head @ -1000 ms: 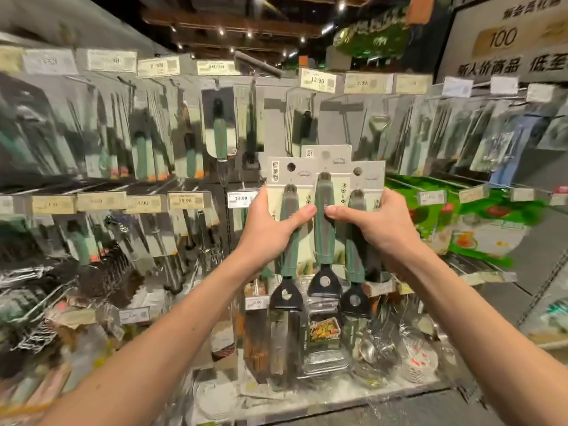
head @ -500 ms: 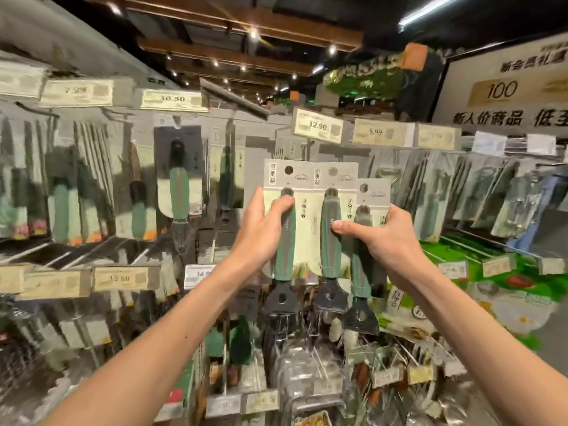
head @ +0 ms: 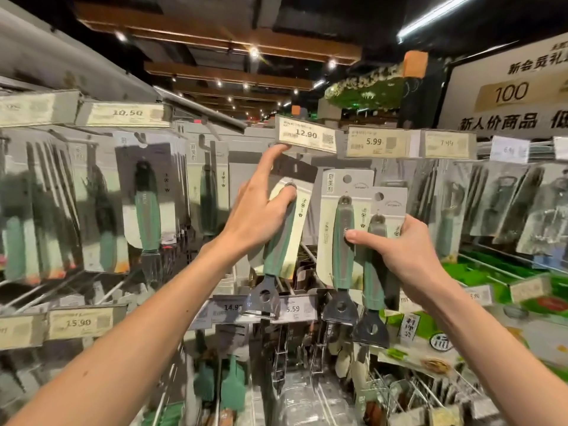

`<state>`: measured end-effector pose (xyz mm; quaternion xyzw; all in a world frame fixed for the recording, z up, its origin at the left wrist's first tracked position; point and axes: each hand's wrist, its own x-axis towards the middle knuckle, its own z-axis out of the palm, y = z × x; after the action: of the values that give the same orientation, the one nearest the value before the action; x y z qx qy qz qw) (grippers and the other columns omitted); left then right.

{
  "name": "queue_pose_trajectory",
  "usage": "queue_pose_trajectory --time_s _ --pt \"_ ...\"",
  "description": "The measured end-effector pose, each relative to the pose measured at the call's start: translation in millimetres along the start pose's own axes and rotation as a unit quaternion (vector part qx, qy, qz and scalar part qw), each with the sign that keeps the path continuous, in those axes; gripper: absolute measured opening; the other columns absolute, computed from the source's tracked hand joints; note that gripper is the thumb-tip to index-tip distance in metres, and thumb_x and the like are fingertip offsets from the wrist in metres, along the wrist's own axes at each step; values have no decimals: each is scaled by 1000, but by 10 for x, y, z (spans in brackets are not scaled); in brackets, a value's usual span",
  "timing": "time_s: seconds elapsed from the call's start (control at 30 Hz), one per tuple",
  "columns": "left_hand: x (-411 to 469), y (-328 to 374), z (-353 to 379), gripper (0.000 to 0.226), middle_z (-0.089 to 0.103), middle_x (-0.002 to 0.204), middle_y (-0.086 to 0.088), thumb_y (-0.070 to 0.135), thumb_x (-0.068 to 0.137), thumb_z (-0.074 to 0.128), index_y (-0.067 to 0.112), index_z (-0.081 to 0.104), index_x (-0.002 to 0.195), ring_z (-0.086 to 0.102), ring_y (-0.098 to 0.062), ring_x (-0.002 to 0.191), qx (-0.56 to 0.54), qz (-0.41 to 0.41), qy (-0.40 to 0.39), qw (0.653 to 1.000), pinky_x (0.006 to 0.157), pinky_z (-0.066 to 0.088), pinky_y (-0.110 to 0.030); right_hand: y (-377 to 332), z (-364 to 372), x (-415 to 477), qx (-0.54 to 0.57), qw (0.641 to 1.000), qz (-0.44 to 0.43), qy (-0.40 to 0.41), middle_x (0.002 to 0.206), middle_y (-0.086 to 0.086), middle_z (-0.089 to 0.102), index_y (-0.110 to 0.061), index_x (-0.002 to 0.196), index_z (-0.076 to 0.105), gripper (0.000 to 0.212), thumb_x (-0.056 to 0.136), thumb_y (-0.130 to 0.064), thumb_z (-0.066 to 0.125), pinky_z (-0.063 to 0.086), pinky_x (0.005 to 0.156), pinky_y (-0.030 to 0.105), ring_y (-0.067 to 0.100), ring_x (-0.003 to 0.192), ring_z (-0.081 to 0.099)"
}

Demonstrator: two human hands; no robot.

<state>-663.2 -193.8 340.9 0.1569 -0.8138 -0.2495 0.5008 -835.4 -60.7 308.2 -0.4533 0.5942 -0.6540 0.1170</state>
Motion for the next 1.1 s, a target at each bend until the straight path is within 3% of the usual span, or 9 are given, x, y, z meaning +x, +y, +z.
queue_pose_trajectory --time_s 0.1,0.17,0.27,0.4,0.5,0.6,0.77,0.93,1.1 --pt "82 38 20 66 26 143 28 7 97 54 34 26 149 49 15 83 -10 34 13 999 85 29 4 2 -8 8 5 1000 -17 -16 92 -3 78 -17 99 72 36 67 -12 87 60 83 44 15 86 75" --pt "162 41 39 69 24 141 32 6 96 54 35 24 150 36 13 113 -12 36 12 999 102 27 -12 -5 1 20 7 999 -25 -29 91 -4 78 -17 98 72 36 66 -13 87 60 82 41 14 86 75" --pt "281 -8 68 79 20 160 20 4 93 56 37 18 153 33 14 126 9 57 14 998 111 25 -23 -22 25 59 10 998 -38 -45 92 -4 78 -16 98 72 36 66 -12 87 59 82 39 14 87 75" --pt "344 -144 85 89 24 163 5 4 91 57 41 7 155 47 11 73 70 95 14 993 83 28 9 2 30 91 14 997 -51 -58 94 -4 78 -16 98 72 36 66 -12 87 59 82 34 13 89 74" --pt "364 -218 74 93 57 131 -17 6 91 59 39 0 155 53 -14 53 124 107 25 986 77 50 -21 16 34 108 13 996 -54 -65 95 -3 78 -14 99 72 36 66 -12 87 58 80 31 12 89 74" --pt "399 -284 102 99 59 80 -4 16 92 66 36 -6 156 46 -5 51 185 106 33 977 61 48 -25 26 59 132 21 996 -50 -68 96 -3 78 -15 98 72 35 66 -10 86 58 78 29 13 90 74" --pt "415 -355 82 113 60 113 -12 33 85 76 47 -16 150 57 -17 76 234 84 39 968 78 54 -35 30 97 160 32 996 -48 -72 97 -2 78 -13 101 72 37 67 -8 86 58 78 29 14 91 74" --pt "373 -218 -48 82 43 95 -3 27 97 59 40 4 156 48 -13 60 291 108 86 947 59 39 -22 56 136 178 29 995 -46 -78 94 -3 78 -11 102 71 37 68 -7 85 59 72 23 12 88 74" --pt "344 -72 -172 62 64 68 -7 32 102 48 42 16 154 58 -20 58 126 92 15 988 66 49 -28 23 243 258 22 996 -50 -71 90 -5 78 -12 101 70 40 65 -11 87 55 64 15 7 82 74"
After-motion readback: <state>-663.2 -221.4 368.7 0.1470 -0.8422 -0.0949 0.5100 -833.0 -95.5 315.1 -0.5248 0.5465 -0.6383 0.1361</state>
